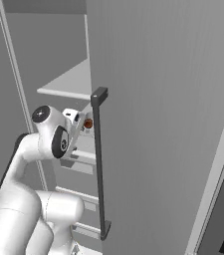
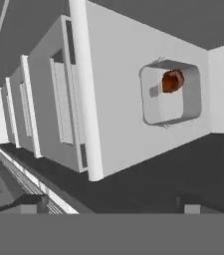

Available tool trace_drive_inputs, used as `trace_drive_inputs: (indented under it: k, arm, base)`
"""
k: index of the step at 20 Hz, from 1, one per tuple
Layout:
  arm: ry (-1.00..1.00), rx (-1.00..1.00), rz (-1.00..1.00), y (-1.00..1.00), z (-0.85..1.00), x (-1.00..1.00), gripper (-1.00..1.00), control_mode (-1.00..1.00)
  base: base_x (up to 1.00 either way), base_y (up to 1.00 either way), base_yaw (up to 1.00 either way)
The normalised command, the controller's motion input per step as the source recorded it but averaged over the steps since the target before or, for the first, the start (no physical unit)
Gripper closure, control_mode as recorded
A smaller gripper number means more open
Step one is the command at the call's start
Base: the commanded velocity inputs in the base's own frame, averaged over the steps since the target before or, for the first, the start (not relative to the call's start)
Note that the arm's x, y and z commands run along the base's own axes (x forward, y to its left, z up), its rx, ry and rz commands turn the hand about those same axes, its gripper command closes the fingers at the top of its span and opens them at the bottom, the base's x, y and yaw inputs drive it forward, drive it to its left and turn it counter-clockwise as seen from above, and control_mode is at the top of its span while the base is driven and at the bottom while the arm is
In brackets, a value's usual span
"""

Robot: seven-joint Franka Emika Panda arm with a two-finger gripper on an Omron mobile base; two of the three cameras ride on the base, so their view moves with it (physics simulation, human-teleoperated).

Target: Take the meat container that has the chicken drumstick and place it on the second highest rack of the freezer. Then take the vegetable container that has the sweet potato and lemon and place it on the highest rack of the freezer.

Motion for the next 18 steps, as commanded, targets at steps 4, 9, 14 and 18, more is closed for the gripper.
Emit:
trace_drive_inputs:
  k: [4,9,14,18]
  arm:
    - [0.26,0.21,-0.08,-0.19,0.63,-0.99,-1.00,-1.00]
    - [0.25,0.21,-0.10,0.03,0.27,-1.00,-1.00,-1.00]
    - [0.03,0.07,-0.24,0.46,0.19,-0.60,-1.00,-1.00]
    - [0.00,0.07,-0.46,0.20,0.64,-0.27,-1.00,-1.00]
  base:
    - [0.00,0.00,0.00]
    - [0.00,0.00,0.00]
    - [0.00,0.00,0.00]
    - [0.00,0.00,0.00]
